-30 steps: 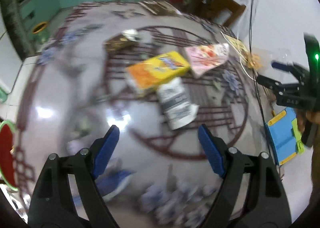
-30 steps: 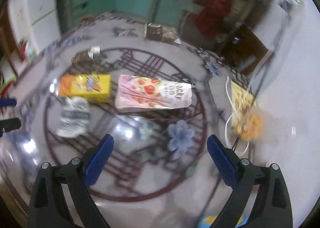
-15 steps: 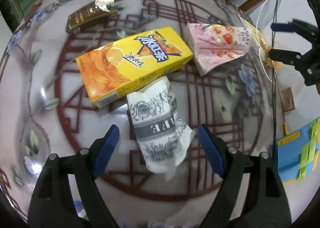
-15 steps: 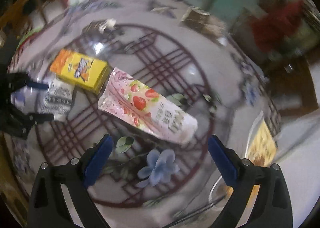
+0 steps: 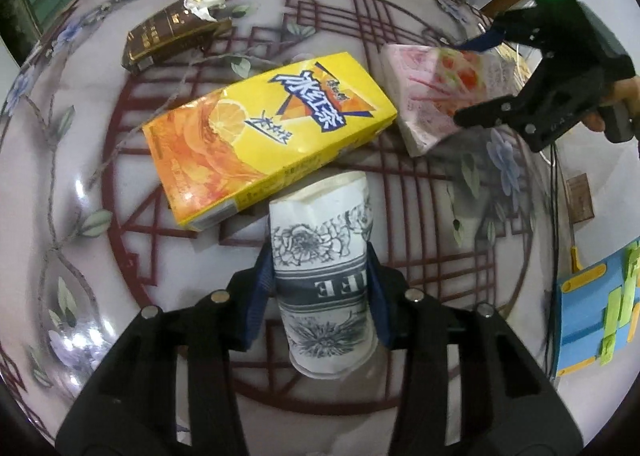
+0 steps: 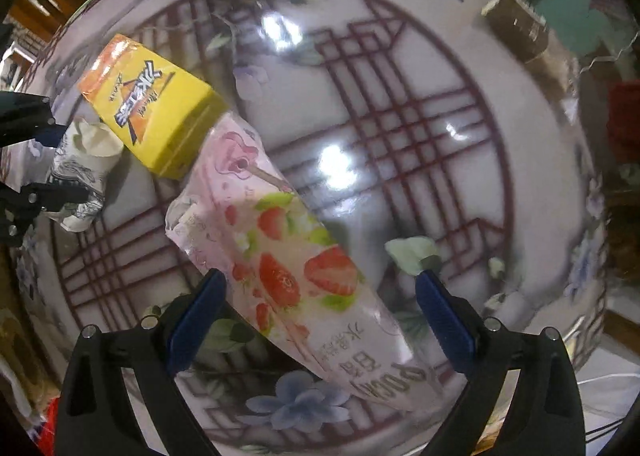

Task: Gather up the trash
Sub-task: 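Grasp the white-black paper cup with the left tool while the right tool grasps the pink strawberry bag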

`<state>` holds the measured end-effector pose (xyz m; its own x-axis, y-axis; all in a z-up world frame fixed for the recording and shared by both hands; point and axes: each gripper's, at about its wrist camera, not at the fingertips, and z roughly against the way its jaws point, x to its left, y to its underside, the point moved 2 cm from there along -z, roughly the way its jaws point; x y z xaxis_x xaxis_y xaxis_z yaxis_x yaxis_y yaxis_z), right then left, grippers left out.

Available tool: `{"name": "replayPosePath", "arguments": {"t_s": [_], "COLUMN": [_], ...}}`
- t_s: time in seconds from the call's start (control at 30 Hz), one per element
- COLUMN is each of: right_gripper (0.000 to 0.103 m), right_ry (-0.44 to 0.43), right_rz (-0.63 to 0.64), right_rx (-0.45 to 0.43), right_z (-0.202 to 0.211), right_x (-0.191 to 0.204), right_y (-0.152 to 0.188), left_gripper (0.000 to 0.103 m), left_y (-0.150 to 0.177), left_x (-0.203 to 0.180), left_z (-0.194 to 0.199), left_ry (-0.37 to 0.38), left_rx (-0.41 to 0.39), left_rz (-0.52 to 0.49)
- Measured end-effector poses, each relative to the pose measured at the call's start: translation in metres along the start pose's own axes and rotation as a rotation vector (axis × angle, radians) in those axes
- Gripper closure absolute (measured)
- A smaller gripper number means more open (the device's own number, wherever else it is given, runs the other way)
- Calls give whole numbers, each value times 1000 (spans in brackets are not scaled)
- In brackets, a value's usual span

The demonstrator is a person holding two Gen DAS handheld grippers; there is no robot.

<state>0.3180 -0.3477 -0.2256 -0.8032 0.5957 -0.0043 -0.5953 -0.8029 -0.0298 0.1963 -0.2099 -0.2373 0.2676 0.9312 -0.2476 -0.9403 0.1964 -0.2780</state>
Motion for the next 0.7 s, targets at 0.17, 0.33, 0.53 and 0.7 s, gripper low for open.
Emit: {"name": "replayPosePath", "arguments": {"t_s": [0.17, 0.33, 0.53, 0.7], "right_gripper": [35, 64, 67, 59], "right_ry": [-114, -188, -135, -176], "right_rz": [-60, -255, -446, -732], "right_rx": [-11, -90, -121, -159], "right_z": [-4, 6, 9, 4], "right_x": [16, 26, 52, 74], "right_y": [20, 43, 60, 74], "left_gripper": [61, 61, 61, 60], "left_y": [-1, 1, 7, 20], "left_x": [5, 9, 9, 16], "left_z": [9, 19, 37, 41], "left_ry": [-27, -38, -59, -87], "left_rx": [-22, -46, -89, -84], "left_rz": [-15, -23, -48, -52]}}
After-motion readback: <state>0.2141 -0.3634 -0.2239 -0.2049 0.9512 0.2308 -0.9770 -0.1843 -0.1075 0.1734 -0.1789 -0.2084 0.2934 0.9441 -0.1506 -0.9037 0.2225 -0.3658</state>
